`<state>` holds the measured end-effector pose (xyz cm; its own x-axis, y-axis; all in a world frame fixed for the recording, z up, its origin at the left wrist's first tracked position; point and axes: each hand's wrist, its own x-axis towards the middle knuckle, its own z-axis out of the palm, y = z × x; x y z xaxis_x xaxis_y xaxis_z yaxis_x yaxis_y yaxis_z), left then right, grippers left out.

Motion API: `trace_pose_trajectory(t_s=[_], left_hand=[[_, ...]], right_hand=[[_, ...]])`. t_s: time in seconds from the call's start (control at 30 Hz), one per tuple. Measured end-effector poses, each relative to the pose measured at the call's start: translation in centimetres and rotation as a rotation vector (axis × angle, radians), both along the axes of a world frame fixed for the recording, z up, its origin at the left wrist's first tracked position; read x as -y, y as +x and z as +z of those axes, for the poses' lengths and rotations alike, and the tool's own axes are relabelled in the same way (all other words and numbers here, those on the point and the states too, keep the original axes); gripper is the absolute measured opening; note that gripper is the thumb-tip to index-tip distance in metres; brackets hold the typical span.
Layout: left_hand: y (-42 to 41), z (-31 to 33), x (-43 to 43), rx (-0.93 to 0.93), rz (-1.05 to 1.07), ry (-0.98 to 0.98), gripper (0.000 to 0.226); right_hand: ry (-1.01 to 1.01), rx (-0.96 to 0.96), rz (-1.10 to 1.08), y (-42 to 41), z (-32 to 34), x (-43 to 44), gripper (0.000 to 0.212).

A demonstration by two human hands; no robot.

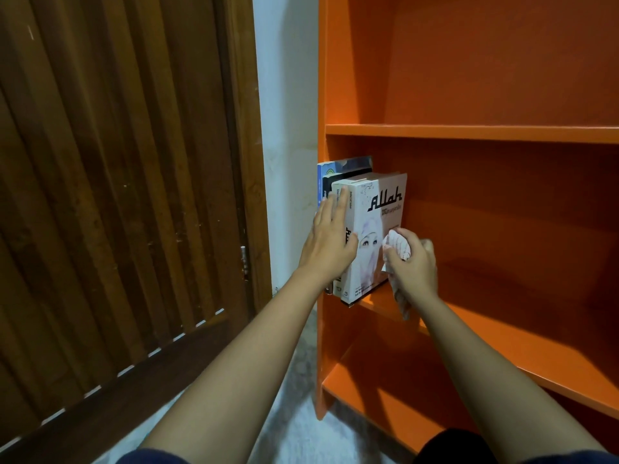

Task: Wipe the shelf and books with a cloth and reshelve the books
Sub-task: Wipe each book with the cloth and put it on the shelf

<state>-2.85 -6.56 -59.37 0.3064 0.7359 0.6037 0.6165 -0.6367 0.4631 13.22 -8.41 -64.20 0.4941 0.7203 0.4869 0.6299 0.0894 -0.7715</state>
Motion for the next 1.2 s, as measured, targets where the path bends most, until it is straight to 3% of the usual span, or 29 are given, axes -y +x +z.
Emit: trace_pose_trajectory(t_s=[0.33,0.57,0.9,1.2], left_hand=[[-7.6,3.8,-0.3,-0.063,0.162,0.105,0.053],[-16.9,2.6,0.1,-0.118,0.343,0.08,0.048],[-28.1,-13.1,-0.8,-0.129,0.533,-0.293,0.042],[-34.9,-32.2,-0.5,-0.004,0.636,-0.807,0.037]], right_hand=[[0.388,0.104,0.005,-4.3,8.2,1.9,0.027],[0.43,0.235,0.228,-13.3,8.6,0.4,0.031],[-0.08,0.104,0.498,-24.6,-8.5,-4.2,0.024],[-0.689,-0.029,0.672,-29.5,-28.3,-5.2,0.029]])
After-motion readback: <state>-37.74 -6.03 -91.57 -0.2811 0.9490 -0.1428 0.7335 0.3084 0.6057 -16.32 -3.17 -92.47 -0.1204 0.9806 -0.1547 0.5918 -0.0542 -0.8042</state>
